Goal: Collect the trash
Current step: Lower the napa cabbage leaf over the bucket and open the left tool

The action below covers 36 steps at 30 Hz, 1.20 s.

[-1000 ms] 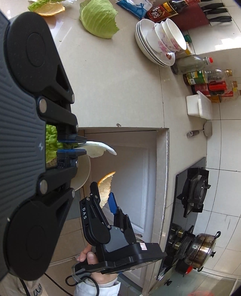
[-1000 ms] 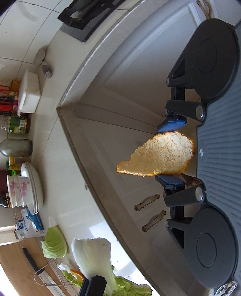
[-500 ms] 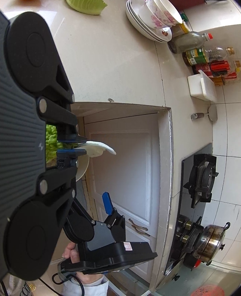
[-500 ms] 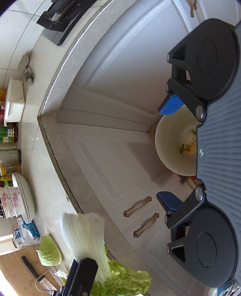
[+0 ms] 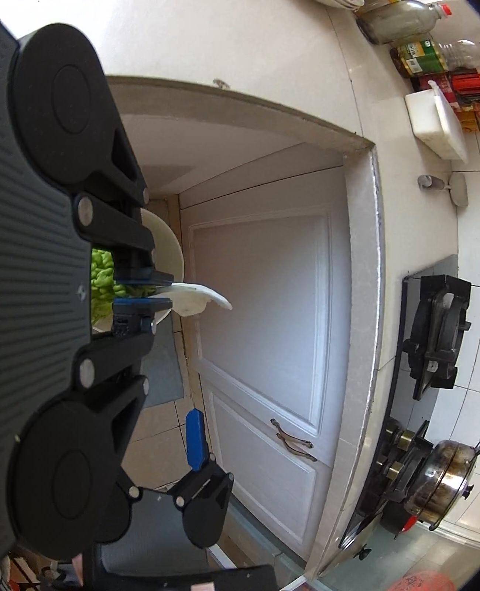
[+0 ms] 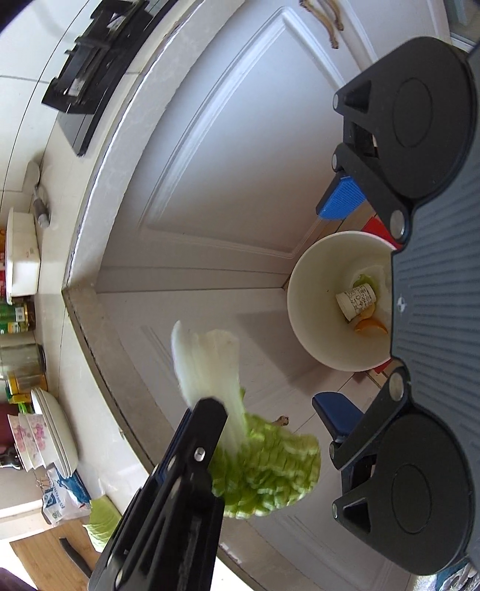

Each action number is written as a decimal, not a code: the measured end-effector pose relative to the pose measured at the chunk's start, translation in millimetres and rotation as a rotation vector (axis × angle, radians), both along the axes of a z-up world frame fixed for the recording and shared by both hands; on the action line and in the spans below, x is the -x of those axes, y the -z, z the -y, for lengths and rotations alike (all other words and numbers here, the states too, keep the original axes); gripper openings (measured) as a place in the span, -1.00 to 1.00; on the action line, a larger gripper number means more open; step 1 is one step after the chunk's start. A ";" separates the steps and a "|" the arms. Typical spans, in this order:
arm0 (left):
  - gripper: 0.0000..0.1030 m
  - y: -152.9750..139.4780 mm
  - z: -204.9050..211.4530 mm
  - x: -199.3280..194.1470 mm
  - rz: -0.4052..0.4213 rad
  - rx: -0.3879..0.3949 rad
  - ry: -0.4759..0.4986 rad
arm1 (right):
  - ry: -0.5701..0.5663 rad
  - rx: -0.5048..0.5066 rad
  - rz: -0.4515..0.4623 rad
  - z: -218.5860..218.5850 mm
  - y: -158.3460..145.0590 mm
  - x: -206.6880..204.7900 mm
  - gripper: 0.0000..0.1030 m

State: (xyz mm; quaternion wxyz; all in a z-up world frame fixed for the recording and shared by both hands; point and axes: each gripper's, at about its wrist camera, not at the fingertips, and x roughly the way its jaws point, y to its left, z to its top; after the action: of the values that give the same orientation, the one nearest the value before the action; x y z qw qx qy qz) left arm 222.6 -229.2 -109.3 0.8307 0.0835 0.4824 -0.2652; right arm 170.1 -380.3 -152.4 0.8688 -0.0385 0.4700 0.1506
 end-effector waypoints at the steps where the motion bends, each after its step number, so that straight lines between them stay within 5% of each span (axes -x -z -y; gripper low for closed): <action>1: -0.92 5.4 4.4 -0.9 -0.006 -0.006 -0.002 | 0.007 0.003 0.001 2.9 0.6 2.9 0.97; 14: -0.92 110.0 51.3 -26.8 -0.146 -0.079 -0.100 | 0.120 0.016 0.018 38.4 7.8 34.4 1.00; 20: -0.87 132.2 63.1 -37.6 -0.162 -0.088 -0.122 | 0.177 0.025 0.020 52.2 7.4 42.8 1.00; 22: -0.56 135.8 68.4 -38.5 -0.141 -0.099 -0.116 | 0.195 0.026 0.016 57.0 8.0 46.5 1.00; 24: 0.54 138.5 75.6 -39.3 -0.105 -0.114 -0.120 | 0.209 0.030 0.011 59.3 8.9 48.7 1.00; 25: 0.72 138.3 77.2 -38.6 -0.082 -0.121 -0.126 | 0.214 0.032 0.009 60.4 9.7 49.5 1.00; 36: 0.77 120.9 79.5 -35.1 -0.025 -0.115 -0.119 | 0.207 0.030 0.010 56.1 10.9 47.9 1.00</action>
State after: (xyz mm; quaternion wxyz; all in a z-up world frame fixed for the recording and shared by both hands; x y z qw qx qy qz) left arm 257.7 -308.8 -230.3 0.8326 0.0988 0.5114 -0.1884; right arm 122.2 -436.4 -163.4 0.8813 -0.0035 0.4696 0.0527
